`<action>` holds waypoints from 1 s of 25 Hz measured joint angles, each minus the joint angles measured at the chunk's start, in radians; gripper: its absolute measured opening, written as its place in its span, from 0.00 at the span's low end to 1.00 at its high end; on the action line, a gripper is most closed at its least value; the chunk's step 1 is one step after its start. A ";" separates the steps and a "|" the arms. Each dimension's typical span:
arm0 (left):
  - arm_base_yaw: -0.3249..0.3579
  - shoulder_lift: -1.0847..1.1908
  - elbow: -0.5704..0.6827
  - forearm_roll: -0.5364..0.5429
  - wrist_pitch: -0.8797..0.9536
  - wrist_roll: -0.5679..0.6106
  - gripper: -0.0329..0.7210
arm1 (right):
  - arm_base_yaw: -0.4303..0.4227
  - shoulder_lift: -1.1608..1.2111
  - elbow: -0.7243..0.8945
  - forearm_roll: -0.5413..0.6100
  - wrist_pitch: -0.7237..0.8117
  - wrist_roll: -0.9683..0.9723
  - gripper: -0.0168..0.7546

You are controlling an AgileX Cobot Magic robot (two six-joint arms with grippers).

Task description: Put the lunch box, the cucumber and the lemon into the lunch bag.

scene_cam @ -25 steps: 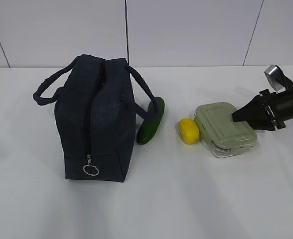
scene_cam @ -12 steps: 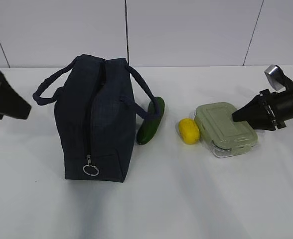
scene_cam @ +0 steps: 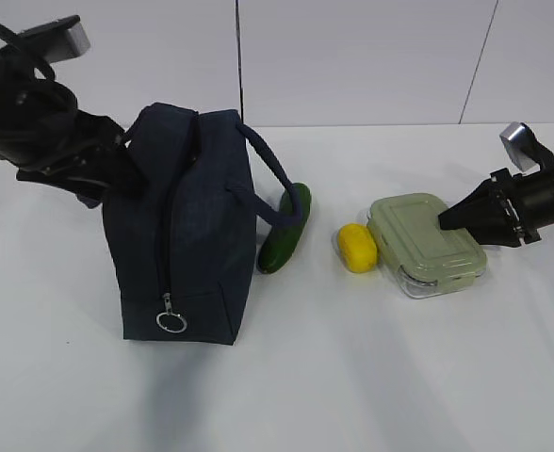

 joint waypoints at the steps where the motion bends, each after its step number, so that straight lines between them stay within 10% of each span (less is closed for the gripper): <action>1: 0.000 0.019 -0.008 0.000 0.000 0.000 0.64 | 0.000 0.000 0.000 0.000 0.000 0.000 0.55; 5: 0.000 0.082 -0.017 -0.002 0.000 0.000 0.53 | 0.000 0.000 0.000 0.000 0.000 0.000 0.55; 10: 0.000 0.092 -0.022 0.022 -0.002 0.000 0.11 | 0.000 0.000 0.000 0.000 0.000 0.000 0.55; 25: 0.000 0.092 -0.315 0.431 0.213 -0.151 0.08 | 0.000 0.000 0.000 0.000 0.000 0.002 0.54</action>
